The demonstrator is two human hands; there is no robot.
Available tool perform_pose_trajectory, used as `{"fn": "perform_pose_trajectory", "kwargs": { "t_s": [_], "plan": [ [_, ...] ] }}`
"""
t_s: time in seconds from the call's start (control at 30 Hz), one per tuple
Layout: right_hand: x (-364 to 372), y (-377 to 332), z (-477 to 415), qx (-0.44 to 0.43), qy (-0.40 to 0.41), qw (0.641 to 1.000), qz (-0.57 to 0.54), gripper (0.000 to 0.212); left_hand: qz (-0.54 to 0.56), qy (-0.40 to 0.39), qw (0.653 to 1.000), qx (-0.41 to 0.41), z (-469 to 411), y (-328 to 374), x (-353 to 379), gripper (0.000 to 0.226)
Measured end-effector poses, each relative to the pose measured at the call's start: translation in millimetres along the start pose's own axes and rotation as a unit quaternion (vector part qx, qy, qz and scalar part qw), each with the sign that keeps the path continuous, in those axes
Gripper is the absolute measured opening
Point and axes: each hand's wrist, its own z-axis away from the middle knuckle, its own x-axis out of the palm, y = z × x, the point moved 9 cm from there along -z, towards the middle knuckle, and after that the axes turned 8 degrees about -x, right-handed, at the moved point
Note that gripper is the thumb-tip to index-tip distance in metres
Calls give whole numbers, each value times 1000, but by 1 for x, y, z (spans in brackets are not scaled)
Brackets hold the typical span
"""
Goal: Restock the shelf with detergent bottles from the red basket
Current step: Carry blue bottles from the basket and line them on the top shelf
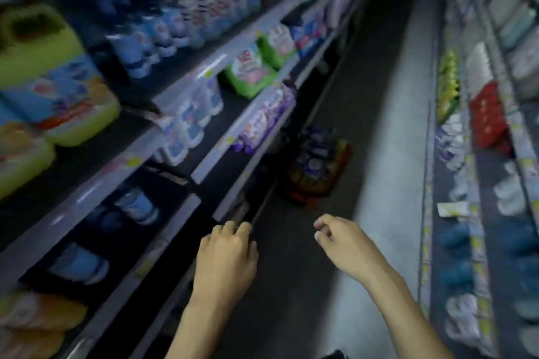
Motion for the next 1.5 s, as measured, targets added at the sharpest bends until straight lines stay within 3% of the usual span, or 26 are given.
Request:
{"fn": "perform_pose_trajectory", "kwargs": {
  "t_s": [0.17,0.3,0.53,0.83,0.97,1.17,1.5],
  "plan": [
    [-49,114,0,49,14,998,-26,26,35,-30,998,39,-30,104,29,32],
    [-79,173,-4,81,42,995,-29,25,40,-68,996,30,-54,153,41,19],
    [-96,223,-49,102,38,993,-44,24,17,-105,994,27,-117,196,74,25],
    [-148,260,-177,144,-28,989,-30,34,49,-99,994,8,-274,225,117,17],
    [-182,243,-256,89,-65,993,35,48,87,-85,992,-21,-344,227,124,15],
    [-199,236,-357,26,-88,995,37,33,77,-173,981,-38,-418,232,157,26],
    [-189,298,-540,-7,-226,971,74,30,63,-257,952,-152,-533,242,227,32]
  ]
}}
